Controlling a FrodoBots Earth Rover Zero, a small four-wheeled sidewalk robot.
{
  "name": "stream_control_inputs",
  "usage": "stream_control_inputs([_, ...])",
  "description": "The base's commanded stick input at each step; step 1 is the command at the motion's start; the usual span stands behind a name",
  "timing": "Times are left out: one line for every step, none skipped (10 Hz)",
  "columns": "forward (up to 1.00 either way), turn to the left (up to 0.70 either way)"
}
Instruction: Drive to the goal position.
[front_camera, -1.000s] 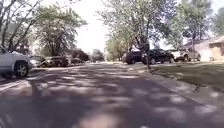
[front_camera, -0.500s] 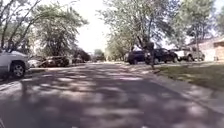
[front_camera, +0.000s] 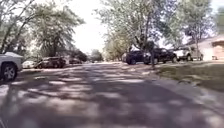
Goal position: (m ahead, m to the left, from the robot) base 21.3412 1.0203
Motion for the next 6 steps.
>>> stream_control_inputs([0.69,0.03])
stream_control_inputs([0.69,0.03])
stream_control_inputs([0.69,0.03])
stream_control_inputs([0.69,0.03])
stream_control_inputs([0.69,0.03])
stream_control_inputs([0.69,0.03])
